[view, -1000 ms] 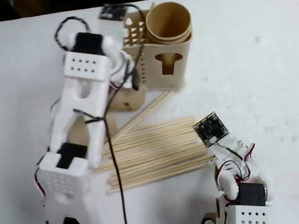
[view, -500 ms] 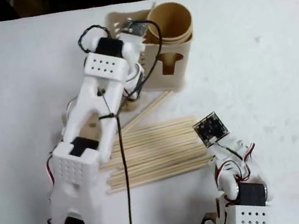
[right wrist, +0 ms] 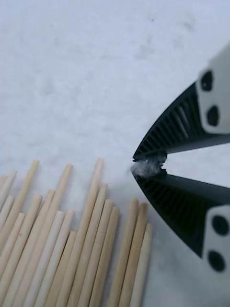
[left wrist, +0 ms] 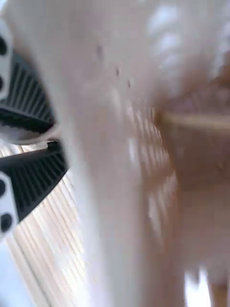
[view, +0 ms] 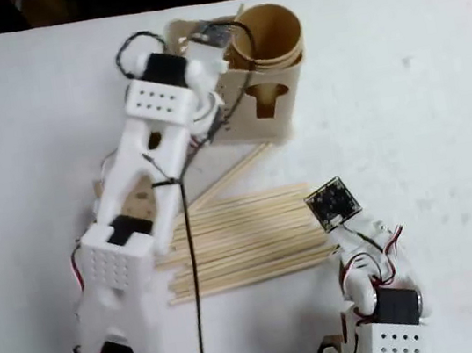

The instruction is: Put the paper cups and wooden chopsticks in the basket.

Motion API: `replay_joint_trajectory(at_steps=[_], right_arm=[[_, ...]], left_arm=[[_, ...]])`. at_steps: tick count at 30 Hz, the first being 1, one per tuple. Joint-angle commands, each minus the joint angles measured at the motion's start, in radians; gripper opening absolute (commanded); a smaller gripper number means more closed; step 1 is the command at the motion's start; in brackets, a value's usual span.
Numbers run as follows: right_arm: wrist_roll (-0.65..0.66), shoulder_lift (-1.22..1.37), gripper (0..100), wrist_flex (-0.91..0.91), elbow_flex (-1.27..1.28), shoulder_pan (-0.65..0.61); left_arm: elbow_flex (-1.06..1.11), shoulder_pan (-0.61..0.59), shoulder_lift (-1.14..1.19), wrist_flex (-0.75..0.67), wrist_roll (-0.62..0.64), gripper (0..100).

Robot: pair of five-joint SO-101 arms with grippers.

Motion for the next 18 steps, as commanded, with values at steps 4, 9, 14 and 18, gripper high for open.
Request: replay_joint_trajectory(at_steps=[4,9,14,18], right_arm=[[0.011,-0.005,1.7,0.004,0.008,-0.01],[0.011,-0.005,1.7,0.004,0.008,-0.01],[0.011,-0.005,1.7,0.004,0.008,-0.01],[0.011,-0.005,1.7,0.004,0.008,-0.01]], left_arm=[[-0.049,-0.205,-0.139,-0.002,0.044,2],[-0.051,-0.246,-0.354,-0.029,0.046,2],[-0.051,-0.168,-0.588,-0.129,0.041,2],[-0.049,0.012,-0.704,-0.242,-0.025,2]])
